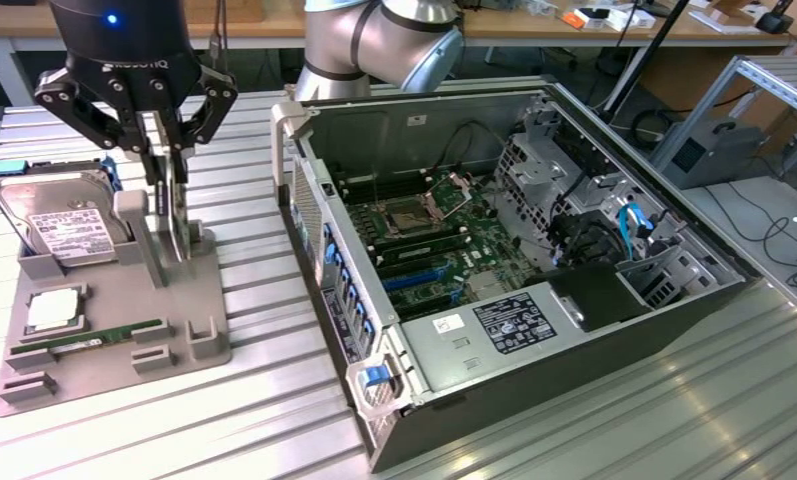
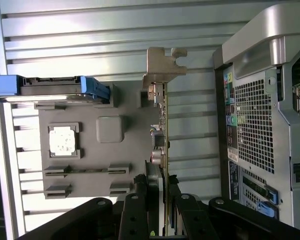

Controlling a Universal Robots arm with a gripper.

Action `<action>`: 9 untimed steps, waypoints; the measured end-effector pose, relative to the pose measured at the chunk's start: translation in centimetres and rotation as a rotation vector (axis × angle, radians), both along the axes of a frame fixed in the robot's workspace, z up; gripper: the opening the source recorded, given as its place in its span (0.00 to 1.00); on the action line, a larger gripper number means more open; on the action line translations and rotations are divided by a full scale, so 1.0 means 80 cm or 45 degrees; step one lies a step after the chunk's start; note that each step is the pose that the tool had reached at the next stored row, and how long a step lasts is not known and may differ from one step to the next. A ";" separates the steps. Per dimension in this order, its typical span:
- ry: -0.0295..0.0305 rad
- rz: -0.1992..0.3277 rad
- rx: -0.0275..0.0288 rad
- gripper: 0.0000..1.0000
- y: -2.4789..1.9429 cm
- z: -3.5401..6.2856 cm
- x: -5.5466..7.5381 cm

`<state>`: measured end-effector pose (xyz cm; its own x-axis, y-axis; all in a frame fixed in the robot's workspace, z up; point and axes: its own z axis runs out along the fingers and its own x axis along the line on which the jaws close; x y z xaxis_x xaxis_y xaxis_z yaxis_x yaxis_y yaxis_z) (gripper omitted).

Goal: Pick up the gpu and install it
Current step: 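Pick up the gpu and move the gpu toward the slot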

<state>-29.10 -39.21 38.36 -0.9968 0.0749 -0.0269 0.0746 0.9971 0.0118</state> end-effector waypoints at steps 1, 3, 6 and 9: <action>0.0000 0.000 0.0001 0.27 0.0000 0.001 0.000; 0.0000 0.000 0.0001 0.27 0.0000 0.003 0.000; 0.0000 0.000 0.0001 0.27 0.0000 0.006 0.000; 0.0000 0.000 0.0002 0.27 0.0000 0.009 0.000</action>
